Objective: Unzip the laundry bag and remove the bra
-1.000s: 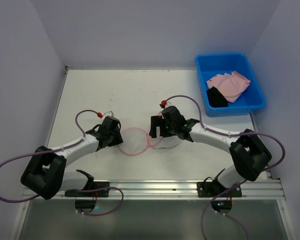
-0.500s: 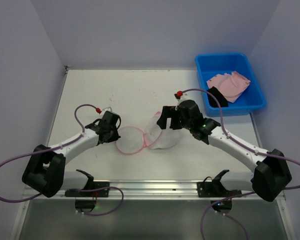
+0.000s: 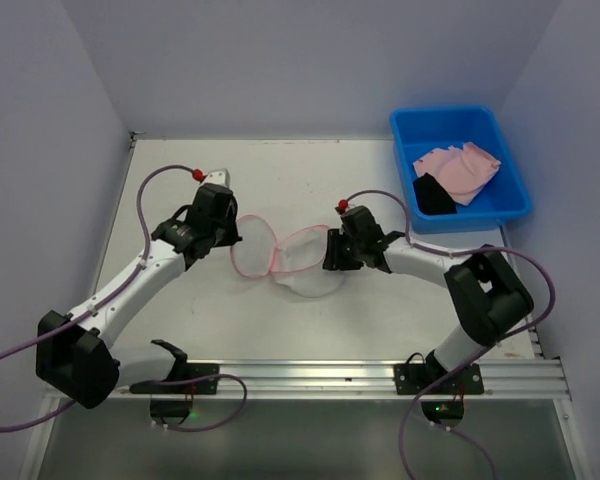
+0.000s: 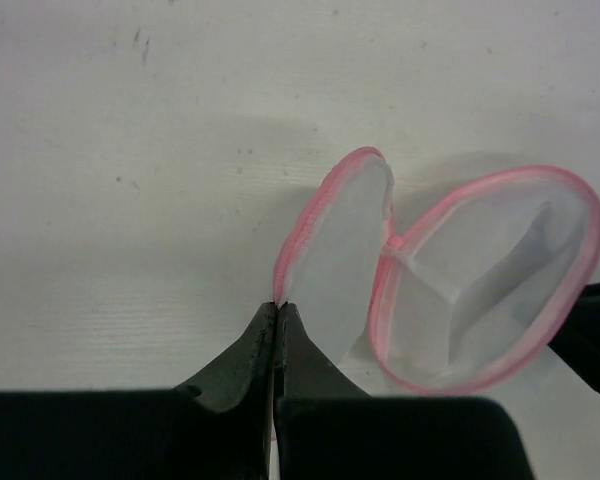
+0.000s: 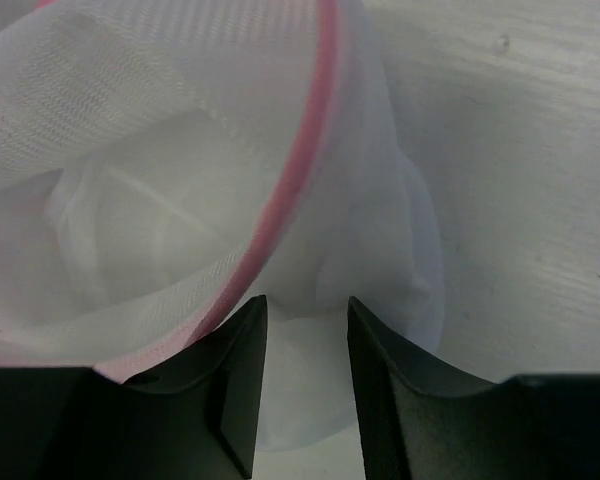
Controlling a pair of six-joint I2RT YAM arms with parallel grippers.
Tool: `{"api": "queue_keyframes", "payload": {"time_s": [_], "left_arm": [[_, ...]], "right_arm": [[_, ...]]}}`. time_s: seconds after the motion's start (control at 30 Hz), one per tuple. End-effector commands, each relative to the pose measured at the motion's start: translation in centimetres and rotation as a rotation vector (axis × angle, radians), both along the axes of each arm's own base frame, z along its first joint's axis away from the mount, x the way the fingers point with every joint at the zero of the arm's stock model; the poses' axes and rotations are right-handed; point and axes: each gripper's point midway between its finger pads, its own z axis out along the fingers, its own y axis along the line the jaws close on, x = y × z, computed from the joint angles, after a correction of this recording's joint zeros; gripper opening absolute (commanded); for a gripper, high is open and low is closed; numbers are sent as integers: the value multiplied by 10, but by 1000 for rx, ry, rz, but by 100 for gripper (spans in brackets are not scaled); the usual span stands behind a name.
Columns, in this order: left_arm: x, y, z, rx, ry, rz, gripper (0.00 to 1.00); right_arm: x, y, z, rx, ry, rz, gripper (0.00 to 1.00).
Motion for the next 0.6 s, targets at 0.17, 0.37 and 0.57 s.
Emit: {"api": "queue_keyframes", "payload": {"time_s": [0.17,0.37,0.57], "left_arm": [[11,-69,32,28,-33,-204,0],[16,-88,28,99,-9,-207,0],[-2,-147,33,-36,-5,-312,0]], "right_arm": [[19,55,13,106,-14,46,36],[17,62,11,137,3,48,37],[19,75,19,208,-3,70,38]]}}
